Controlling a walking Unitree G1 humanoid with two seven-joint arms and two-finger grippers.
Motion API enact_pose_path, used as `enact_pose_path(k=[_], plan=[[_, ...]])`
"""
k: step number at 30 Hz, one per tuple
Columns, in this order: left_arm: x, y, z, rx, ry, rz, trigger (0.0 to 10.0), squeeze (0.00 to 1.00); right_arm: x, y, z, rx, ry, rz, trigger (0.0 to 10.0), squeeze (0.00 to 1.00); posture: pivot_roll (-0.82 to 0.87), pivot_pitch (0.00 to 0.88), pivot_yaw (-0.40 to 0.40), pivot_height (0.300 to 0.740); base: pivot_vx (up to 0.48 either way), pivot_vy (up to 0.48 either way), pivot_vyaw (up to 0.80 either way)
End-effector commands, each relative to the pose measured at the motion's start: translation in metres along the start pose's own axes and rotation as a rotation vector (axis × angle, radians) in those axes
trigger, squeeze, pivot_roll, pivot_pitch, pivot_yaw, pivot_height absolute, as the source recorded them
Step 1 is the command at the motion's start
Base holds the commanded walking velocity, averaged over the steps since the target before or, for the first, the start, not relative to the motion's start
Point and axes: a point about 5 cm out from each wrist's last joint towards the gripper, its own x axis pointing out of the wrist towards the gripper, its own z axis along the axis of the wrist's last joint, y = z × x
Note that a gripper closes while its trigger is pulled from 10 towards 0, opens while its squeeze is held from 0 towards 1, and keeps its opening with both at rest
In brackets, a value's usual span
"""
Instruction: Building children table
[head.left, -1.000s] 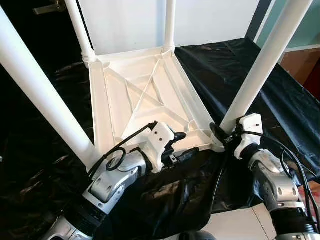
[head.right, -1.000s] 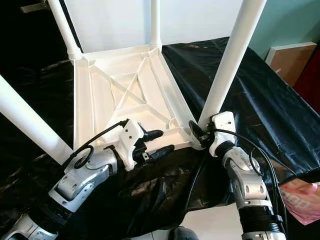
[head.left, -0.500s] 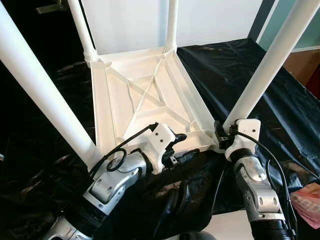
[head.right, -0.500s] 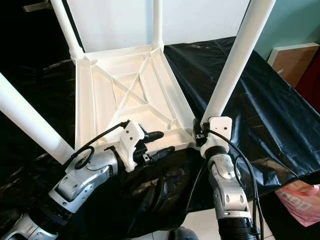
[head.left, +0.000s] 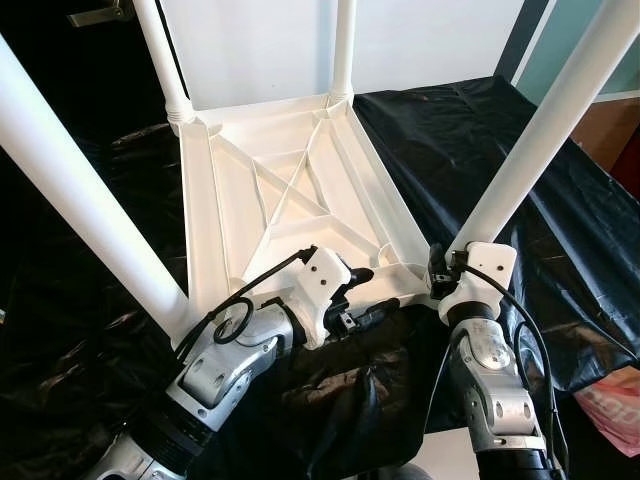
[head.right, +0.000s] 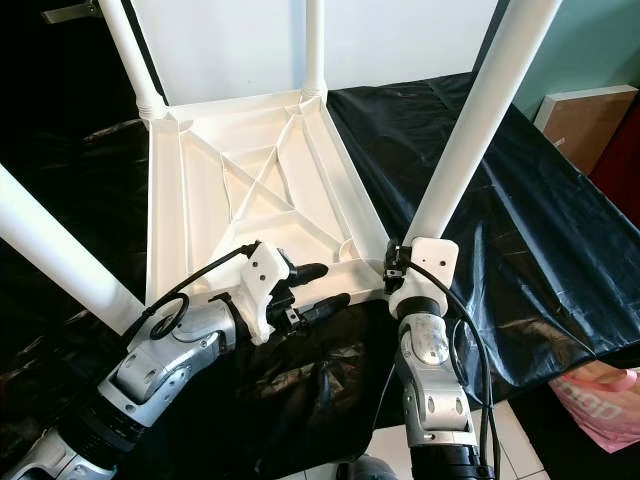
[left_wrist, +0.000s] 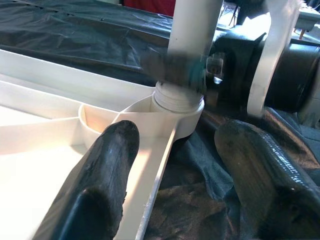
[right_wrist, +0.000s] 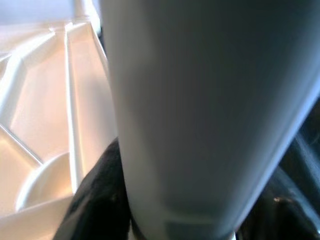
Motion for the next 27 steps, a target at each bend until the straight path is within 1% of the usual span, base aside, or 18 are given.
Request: enact_pose_path(k=[1, 3, 6, 8, 9, 11, 12, 13, 14, 15, 16, 17, 18, 20, 21, 22, 24, 27], plan=[[0.0, -0.01, -0.002, 0.007, 0.009, -0.174, 10.0, 0.0, -0.003, -0.006, -0.014, -0.016, 0.07, -0.018, 10.0, 1.0, -0.05, 0.094, -0.026, 0.74, 0.0, 0.0, 0.0], [0.0, -0.01, -0.002, 0.007, 0.008, -0.173, 10.0, 0.0, -0.003, -0.006, -0.013, -0.016, 0.065, -0.011, 10.0, 1.0, -0.05, 0.094, -0.026, 0.74, 0.0, 0.0, 0.0], [0.0, -0.01, -0.002, 0.006, 0.008, -0.172, 10.0, 0.0, -0.002, -0.007, -0.007, -0.01, 0.027, 0.026, 10.0, 1.0, -0.04, 0.097, -0.031, 0.74, 0.0, 0.0, 0.0], [0.0, -0.01, -0.002, 0.006, 0.008, -0.167, 10.0, 0.0, 0.0, -0.008, 0.001, 0.009, -0.009, 0.109, 10.0, 1.0, -0.04, 0.098, -0.033, 0.74, 0.0, 0.0, 0.0], [0.0, -0.01, -0.002, 0.005, 0.007, -0.165, 10.0, 0.0, 0.002, -0.012, 0.005, 0.023, -0.023, 0.139, 10.0, 1.0, -0.04, 0.1, -0.037, 0.74, 0.0, 0.0, 0.0], [-0.001, -0.01, -0.002, 0.004, 0.006, -0.163, 10.0, 0.0, 0.003, -0.016, 0.008, 0.035, -0.037, 0.162, 10.0, 1.0, -0.04, 0.1, -0.037, 0.74, 0.0, 0.0, 0.0], [-0.001, -0.011, -0.002, 0.004, 0.006, -0.163, 10.0, 0.0, 0.003, -0.019, 0.01, 0.018, -0.04, 0.226, 10.0, 1.0, -0.04, 0.102, -0.039, 0.74, 0.0, 0.0, 0.0], [-0.001, -0.011, -0.002, 0.004, 0.006, -0.163, 10.0, 0.0, 0.003, -0.019, 0.01, 0.018, -0.04, 0.226, 10.0, 1.0, -0.04, 0.102, -0.039, 0.74, 0.0, 0.0, 0.0], [-0.001, -0.011, -0.002, 0.003, 0.007, -0.162, 10.0, 0.0, 0.003, -0.021, 0.01, -0.009, -0.036, 0.319, 10.0, 1.0, -0.04, 0.102, -0.04, 0.74, 0.0, 0.0, 0.0], [-0.001, -0.011, -0.002, 0.003, 0.007, -0.162, 10.0, 0.0, 0.003, -0.021, 0.01, -0.009, -0.036, 0.319, 10.0, 1.0, -0.04, 0.102, -0.04, 0.74, 0.0, 0.0, 0.0], [-0.001, -0.011, -0.003, 0.002, 0.008, -0.161, 10.0, 0.0, 0.002, -0.022, 0.01, -0.028, -0.031, 0.384, 10.0, 1.0, -0.04, 0.102, -0.04, 0.74, 0.0, 0.0, 0.0], [-0.001, -0.011, -0.003, 0.003, 0.008, -0.159, 10.0, 0.0, 0.001, -0.024, 0.009, -0.068, -0.028, 0.454, 10.0, 0.0, -0.03, 0.099, -0.044, 0.74, 0.0, 0.0, 0.0], [-0.001, -0.01, -0.003, 0.006, 0.011, -0.154, 10.0, 0.0, 0.002, -0.028, 0.008, -0.091, -0.02, 0.502, 10.0, 0.0, -0.03, 0.099, -0.044, 0.74, 0.0, 0.0, 0.0], [-0.001, -0.01, -0.003, 0.006, 0.011, -0.154, 10.0, 0.0, 0.002, -0.028, 0.008, -0.091, -0.02, 0.502, 10.0, 0.0, -0.03, 0.099, -0.044, 0.74, 0.0, 0.0, 0.0], [-0.001, -0.01, -0.003, 0.008, 0.013, -0.15, 10.0, 0.0, 0.003, -0.03, 0.007, -0.104, -0.016, 0.528, 10.0, 0.0, -0.03, 0.099, -0.044, 0.74, 0.0, 0.0, 0.0], [-0.001, -0.01, -0.003, 0.008, 0.013, -0.15, 10.0, 0.0, 0.003, -0.03, 0.007, -0.104, -0.016, 0.528, 10.0, 0.0, -0.03, 0.099, -0.044, 0.74, 0.0, 0.0, 0.0], [-0.002, -0.01, -0.005, 0.012, 0.02, -0.145, 10.0, 0.0, 0.006, -0.036, 0.006, -0.134, -0.004, 0.61, 10.0, 0.0, -0.02, 0.1, -0.045, 0.74, 0.0, 0.0, 0.0], [-0.002, -0.01, -0.005, 0.012, 0.02, -0.145, 10.0, 0.0, 0.006, -0.036, 0.006, -0.134, -0.004, 0.61, 10.0, 0.0, -0.02, 0.1, -0.045, 0.74, 0.0, 0.0, 0.0]])
